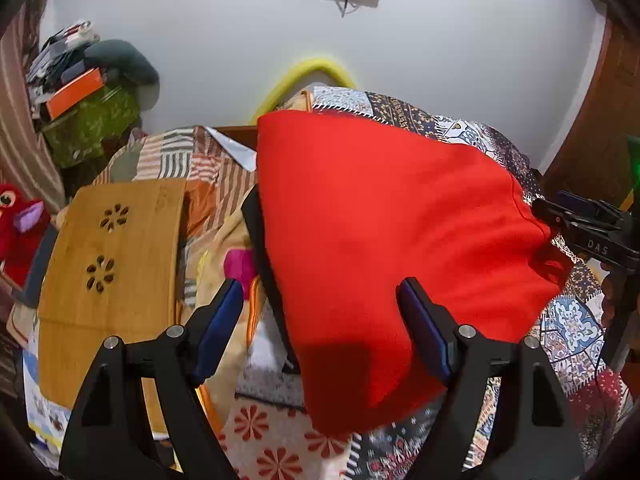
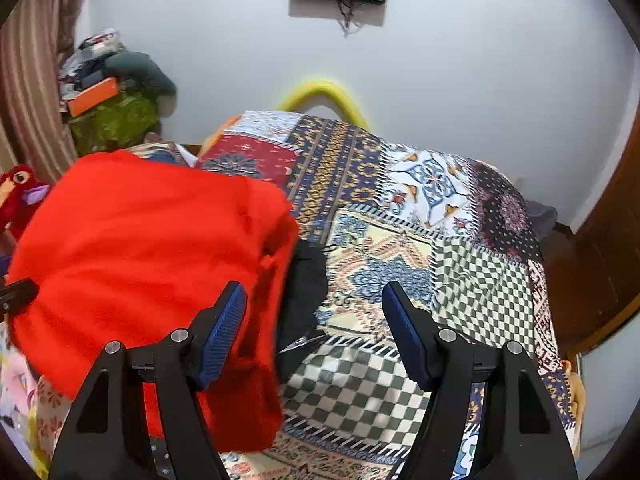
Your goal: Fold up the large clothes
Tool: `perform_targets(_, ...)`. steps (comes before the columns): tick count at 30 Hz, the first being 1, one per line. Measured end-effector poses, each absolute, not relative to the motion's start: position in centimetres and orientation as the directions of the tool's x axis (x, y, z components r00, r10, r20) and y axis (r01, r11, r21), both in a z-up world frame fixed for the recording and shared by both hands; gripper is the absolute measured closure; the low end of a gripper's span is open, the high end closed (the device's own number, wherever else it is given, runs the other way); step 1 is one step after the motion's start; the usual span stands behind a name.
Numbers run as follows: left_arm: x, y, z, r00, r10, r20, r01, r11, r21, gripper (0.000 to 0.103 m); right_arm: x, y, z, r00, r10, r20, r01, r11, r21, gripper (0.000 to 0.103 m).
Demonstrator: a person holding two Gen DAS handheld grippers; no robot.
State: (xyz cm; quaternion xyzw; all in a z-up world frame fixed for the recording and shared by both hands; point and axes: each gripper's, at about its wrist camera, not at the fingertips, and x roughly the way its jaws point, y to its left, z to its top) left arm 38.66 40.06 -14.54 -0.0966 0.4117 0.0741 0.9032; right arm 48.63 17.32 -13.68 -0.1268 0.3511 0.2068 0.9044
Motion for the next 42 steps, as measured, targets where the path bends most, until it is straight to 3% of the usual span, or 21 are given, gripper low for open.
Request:
perform_targets(6, 36.7, 38.6, -14.1, 0.66, 0.007, -0.751, -0.183, 0.971, -0.151, 0.023, 46.7, 17.3, -13.9, 0.54, 0.462, -0.704, -0.544, 0.83, 0.127, 0.034)
perform_targets(12, 35.5, 37.1, -15.4, 0.625, 0.037, -0.78, -0.192, 0.976, -0.107, 0.023, 46.1, 16.6, -17.5, 0.513, 0.348, -0.785, -0.563, 0.826, -0.002, 0.034)
perform_targets(21, 31.7, 34.7, -13.7, 0.648, 0.058, -0.759, -0.213, 0.971, -0.107, 0.023, 41.9, 10.9, -14.5, 0.549, 0.363, -0.753, -0.557, 0.83, -0.006, 0.034)
perform_targets(29, 26.8, 30.2, -6.0, 0.772, 0.118, -0.625, -0.196, 0.979, -0.058, 0.023, 34.6, 8.0, -6.4, 0.626, 0.518, -0.583, -0.62, 0.784, 0.03, 0.034)
perform_targets(37, 18.5, 24.0, 2.6, 0.913, 0.137, -0.384, -0.16, 0.987, -0.027, 0.023, 26.6, 5.3, 0.0, 0.678, 0.652, -0.34, -0.68, 0.732, 0.047, 0.034)
perform_targets(42, 13.5, 20.0, 5.2, 0.962, 0.15, -0.23, -0.16, 0.987, -0.025, 0.023, 21.4, 3.6, 2.4, 0.707, 0.683, -0.183, -0.688, 0.724, 0.049, 0.033)
